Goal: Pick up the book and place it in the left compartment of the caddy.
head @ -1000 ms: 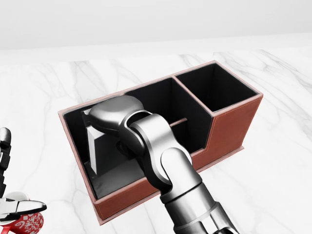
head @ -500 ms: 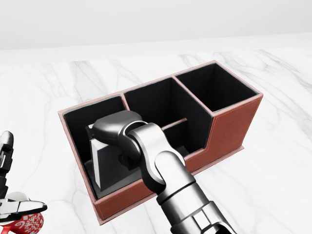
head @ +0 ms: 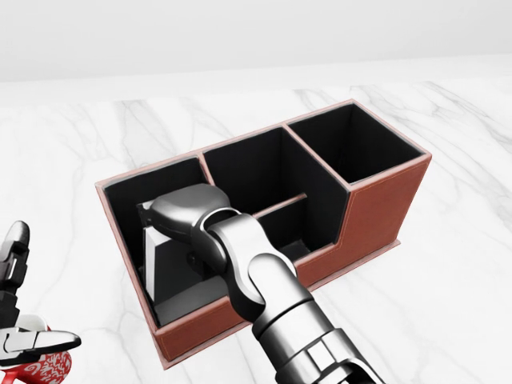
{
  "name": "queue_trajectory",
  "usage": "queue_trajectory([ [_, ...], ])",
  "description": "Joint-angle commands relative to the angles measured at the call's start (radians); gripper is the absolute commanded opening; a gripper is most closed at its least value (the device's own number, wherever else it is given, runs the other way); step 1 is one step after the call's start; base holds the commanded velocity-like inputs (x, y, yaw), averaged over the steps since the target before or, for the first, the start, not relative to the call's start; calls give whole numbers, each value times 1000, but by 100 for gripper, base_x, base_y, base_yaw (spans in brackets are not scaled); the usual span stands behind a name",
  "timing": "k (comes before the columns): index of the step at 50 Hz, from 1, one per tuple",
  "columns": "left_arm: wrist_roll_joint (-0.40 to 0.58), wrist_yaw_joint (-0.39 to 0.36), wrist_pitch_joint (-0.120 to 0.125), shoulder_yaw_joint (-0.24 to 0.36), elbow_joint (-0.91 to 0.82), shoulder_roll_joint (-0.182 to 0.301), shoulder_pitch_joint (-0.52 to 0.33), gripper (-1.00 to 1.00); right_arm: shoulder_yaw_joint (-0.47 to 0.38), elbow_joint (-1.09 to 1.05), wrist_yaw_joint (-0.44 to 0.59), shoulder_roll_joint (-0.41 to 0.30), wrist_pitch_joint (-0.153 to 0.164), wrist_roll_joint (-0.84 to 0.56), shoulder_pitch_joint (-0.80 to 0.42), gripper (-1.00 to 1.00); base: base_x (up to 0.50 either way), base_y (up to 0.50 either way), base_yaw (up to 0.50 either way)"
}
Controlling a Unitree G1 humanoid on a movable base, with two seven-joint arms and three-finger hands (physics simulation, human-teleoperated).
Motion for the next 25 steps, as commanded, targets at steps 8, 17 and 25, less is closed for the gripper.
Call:
queue_trajectory([
  [8,-9,-11,0,2,26,1,2,100,2,111,-124,7,-3,-12,4,-100,0,0,0],
  [17,-12,-12,0,4,36,4,0,100,3,125,-132,7,-2,-32,9,-100,0,0,0],
  [25,-12,-12,0,1,38,5,0,100,-2,149,-134,5,-3,-34,-1,-100,0,0,0],
])
